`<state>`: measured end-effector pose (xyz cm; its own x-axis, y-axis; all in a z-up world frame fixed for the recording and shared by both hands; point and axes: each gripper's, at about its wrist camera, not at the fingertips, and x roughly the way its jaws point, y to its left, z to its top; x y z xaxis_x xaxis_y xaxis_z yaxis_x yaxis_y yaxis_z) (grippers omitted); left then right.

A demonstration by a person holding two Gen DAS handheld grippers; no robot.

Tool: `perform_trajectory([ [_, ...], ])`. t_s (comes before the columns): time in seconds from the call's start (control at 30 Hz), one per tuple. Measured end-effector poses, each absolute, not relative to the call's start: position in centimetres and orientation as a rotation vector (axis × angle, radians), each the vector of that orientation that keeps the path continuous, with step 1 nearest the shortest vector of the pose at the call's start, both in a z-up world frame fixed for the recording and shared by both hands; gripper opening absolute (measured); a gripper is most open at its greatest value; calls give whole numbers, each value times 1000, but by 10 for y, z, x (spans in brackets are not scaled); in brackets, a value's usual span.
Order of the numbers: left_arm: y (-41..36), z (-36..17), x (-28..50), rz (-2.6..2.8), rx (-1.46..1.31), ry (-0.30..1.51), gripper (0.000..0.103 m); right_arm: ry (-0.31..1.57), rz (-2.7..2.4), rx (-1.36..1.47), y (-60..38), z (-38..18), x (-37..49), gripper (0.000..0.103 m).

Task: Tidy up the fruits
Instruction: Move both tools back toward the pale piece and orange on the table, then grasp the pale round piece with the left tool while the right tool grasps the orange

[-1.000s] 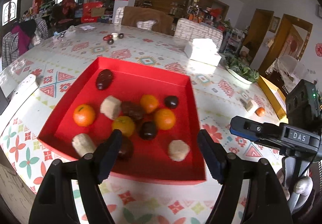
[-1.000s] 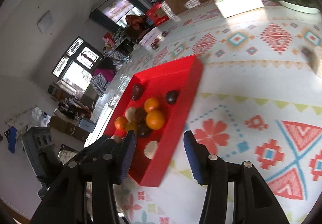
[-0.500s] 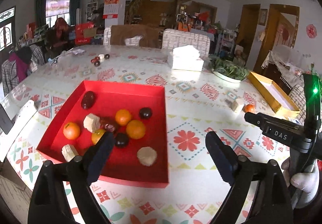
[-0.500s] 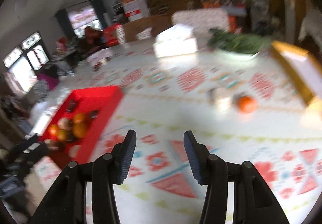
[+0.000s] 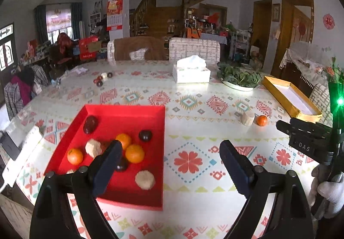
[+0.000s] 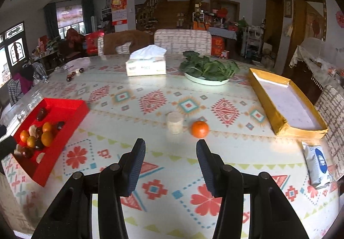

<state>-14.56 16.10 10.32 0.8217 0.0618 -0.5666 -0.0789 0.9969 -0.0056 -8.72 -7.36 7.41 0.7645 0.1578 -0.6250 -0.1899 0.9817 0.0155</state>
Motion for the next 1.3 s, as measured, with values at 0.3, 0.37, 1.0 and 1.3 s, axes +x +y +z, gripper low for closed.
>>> perform_trajectory([
  [0.3, 135, 104, -111, 72, 17, 616, 91, 710, 161, -53, -99, 74, -73, 54],
  [0.37, 127, 102, -99, 66, 28, 626, 91, 727, 164, -49, -105, 72, -65, 54],
  [1.0, 72, 46, 26, -76, -29, 796, 91, 945, 330, 224, -144, 16, 39, 54],
  [1.3, 52, 23, 47, -124, -7, 839, 91, 934, 365, 130, -123, 6, 43, 41],
])
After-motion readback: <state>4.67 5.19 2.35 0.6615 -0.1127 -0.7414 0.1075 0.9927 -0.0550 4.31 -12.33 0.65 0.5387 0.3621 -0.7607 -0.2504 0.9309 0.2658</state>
